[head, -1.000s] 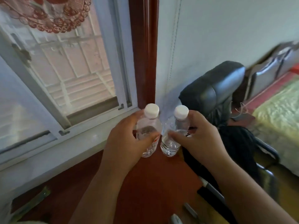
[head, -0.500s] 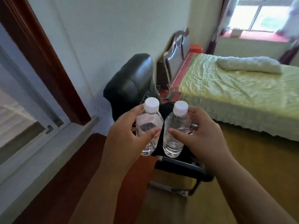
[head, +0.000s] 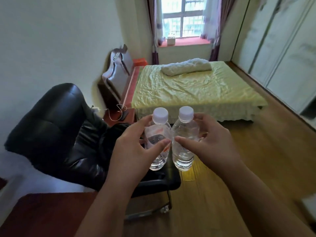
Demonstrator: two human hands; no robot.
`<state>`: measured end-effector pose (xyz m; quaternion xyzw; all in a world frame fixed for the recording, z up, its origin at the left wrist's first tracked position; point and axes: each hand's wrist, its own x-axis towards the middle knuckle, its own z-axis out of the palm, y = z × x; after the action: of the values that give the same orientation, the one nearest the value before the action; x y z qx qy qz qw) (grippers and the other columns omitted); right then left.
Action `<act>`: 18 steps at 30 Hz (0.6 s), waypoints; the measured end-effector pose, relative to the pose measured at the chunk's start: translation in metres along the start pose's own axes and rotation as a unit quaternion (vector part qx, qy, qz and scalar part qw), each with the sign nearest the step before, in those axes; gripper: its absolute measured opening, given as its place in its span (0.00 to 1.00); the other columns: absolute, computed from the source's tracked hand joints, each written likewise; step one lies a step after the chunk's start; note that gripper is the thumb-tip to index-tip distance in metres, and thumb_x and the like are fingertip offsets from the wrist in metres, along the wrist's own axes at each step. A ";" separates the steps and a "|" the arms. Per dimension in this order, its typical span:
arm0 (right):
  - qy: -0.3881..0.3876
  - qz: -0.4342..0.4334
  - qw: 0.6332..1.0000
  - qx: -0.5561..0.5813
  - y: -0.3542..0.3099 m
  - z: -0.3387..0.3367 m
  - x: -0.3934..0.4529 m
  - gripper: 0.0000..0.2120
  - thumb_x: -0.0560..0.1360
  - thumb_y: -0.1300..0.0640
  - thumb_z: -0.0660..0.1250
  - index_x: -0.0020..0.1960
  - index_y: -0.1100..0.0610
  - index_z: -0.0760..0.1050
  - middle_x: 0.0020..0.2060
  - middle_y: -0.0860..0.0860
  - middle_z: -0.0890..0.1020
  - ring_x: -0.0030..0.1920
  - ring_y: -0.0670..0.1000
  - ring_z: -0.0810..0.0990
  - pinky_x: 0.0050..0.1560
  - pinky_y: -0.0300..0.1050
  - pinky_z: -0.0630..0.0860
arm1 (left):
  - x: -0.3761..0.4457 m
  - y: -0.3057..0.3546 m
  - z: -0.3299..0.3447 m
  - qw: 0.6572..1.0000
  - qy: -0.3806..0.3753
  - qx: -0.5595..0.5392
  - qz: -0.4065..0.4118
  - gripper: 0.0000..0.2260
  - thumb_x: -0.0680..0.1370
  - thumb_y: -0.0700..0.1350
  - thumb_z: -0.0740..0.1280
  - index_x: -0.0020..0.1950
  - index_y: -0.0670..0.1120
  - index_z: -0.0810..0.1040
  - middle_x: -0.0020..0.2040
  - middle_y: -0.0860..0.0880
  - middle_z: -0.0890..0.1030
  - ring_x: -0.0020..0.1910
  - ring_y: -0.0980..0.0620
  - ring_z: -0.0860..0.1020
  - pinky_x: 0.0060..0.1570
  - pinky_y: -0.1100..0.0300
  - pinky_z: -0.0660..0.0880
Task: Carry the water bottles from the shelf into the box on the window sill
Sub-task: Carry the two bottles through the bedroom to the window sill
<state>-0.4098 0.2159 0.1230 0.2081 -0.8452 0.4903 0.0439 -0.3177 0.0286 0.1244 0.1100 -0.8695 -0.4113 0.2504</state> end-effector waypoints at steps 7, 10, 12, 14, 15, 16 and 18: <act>0.109 0.034 0.993 -0.041 0.057 -0.078 0.002 0.34 0.60 0.34 0.77 0.63 0.41 0.75 0.51 0.39 0.82 0.51 0.41 0.80 0.50 0.50 0.81 | 0.025 0.048 0.085 0.995 -0.074 -0.047 0.053 0.32 0.68 0.60 0.78 0.69 0.67 0.71 0.60 0.63 0.79 0.53 0.60 0.81 0.53 0.56 0.81; 0.137 0.056 0.987 -0.066 0.074 -0.107 0.000 0.33 0.61 0.35 0.78 0.63 0.40 0.74 0.52 0.39 0.82 0.51 0.40 0.80 0.48 0.47 0.81 | 0.034 0.063 0.118 0.989 -0.110 -0.060 0.076 0.32 0.68 0.60 0.78 0.69 0.66 0.71 0.61 0.62 0.79 0.53 0.60 0.81 0.52 0.56 0.81; 0.153 0.074 0.982 -0.080 0.085 -0.122 -0.001 0.33 0.62 0.35 0.78 0.64 0.39 0.73 0.53 0.39 0.81 0.50 0.39 0.80 0.47 0.44 0.80 | 0.042 0.071 0.138 0.984 -0.136 -0.065 0.092 0.31 0.68 0.60 0.78 0.69 0.65 0.72 0.61 0.62 0.79 0.55 0.60 0.80 0.52 0.57 0.81; 0.169 0.098 0.976 -0.093 0.098 -0.134 -0.002 0.32 0.62 0.35 0.78 0.64 0.37 0.72 0.53 0.40 0.81 0.48 0.40 0.80 0.45 0.43 0.80 | 0.051 0.075 0.158 0.978 -0.161 -0.067 0.112 0.31 0.68 0.60 0.78 0.69 0.65 0.72 0.61 0.62 0.79 0.57 0.61 0.79 0.53 0.59 0.79; 0.175 0.111 0.974 -0.095 0.105 -0.138 -0.002 0.32 0.62 0.35 0.78 0.63 0.36 0.71 0.53 0.40 0.81 0.48 0.40 0.80 0.45 0.44 0.80 | 0.056 0.076 0.168 0.976 -0.171 -0.070 0.118 0.31 0.68 0.60 0.78 0.69 0.65 0.73 0.60 0.62 0.79 0.58 0.62 0.78 0.54 0.61 0.78; 0.181 0.123 0.971 -0.097 0.112 -0.141 -0.001 0.32 0.62 0.35 0.78 0.63 0.35 0.70 0.53 0.40 0.81 0.48 0.40 0.80 0.46 0.46 0.81 | 0.061 0.077 0.178 0.973 -0.180 -0.073 0.122 0.31 0.68 0.60 0.78 0.69 0.64 0.73 0.60 0.62 0.79 0.58 0.63 0.77 0.53 0.63 0.77; 0.190 0.148 0.965 -0.108 0.126 -0.146 0.000 0.31 0.63 0.35 0.78 0.62 0.33 0.69 0.55 0.40 0.81 0.48 0.41 0.80 0.48 0.49 0.82 | 0.071 0.077 0.198 0.968 -0.200 -0.073 0.133 0.31 0.67 0.61 0.77 0.69 0.64 0.73 0.61 0.63 0.78 0.58 0.64 0.77 0.51 0.70 0.75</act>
<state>-0.4785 0.3940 0.0955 -0.0225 -0.8908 0.4274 0.1525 -0.4812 0.1804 0.1024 -0.1095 -0.8764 -0.4500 0.1316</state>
